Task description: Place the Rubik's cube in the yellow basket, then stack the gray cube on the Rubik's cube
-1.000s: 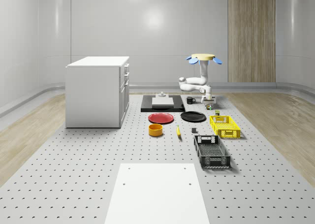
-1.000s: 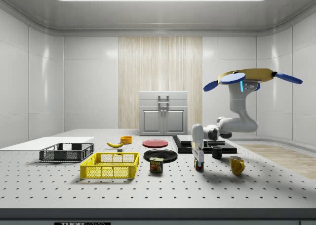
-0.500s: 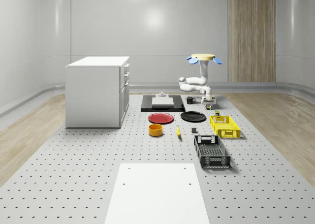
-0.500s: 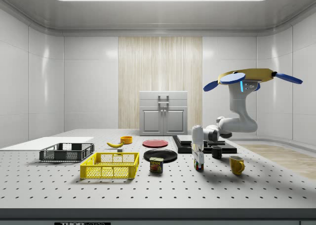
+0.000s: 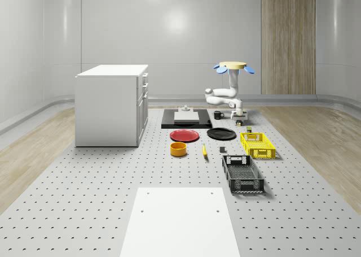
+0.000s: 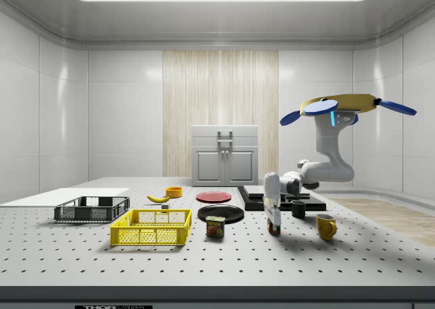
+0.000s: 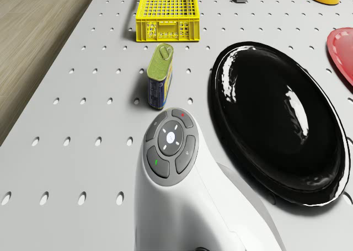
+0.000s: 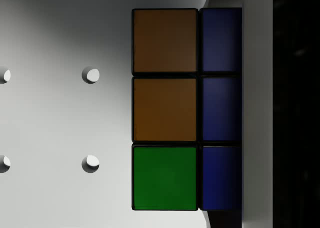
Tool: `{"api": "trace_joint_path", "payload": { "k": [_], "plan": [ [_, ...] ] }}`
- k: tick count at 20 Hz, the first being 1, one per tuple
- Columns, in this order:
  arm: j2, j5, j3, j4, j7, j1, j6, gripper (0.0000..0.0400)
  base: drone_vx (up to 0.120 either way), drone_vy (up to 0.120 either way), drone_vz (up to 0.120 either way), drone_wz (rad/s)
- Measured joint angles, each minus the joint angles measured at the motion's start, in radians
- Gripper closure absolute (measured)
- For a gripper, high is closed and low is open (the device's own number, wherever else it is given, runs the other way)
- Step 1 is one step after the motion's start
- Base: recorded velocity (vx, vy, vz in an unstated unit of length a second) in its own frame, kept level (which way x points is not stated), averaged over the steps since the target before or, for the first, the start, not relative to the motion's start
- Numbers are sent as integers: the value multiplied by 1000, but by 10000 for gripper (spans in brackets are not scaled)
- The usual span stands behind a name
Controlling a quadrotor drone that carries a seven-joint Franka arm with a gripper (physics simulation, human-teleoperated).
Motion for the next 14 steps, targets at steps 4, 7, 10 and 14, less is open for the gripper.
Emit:
{"api": "trace_joint_path", "payload": {
  "k": [4,7,10,14],
  "plan": [
    [-1,38,39,-9,3,2,-12,74,0,0,80,0],
    [-3,66,68,-15,6,2,-20,75,27,0,120,0],
    [-6,84,85,-18,8,2,-22,75,13,0,120,0],
    [-11,96,97,-19,10,0,-21,75,120,0,120,0]
  ]
}}
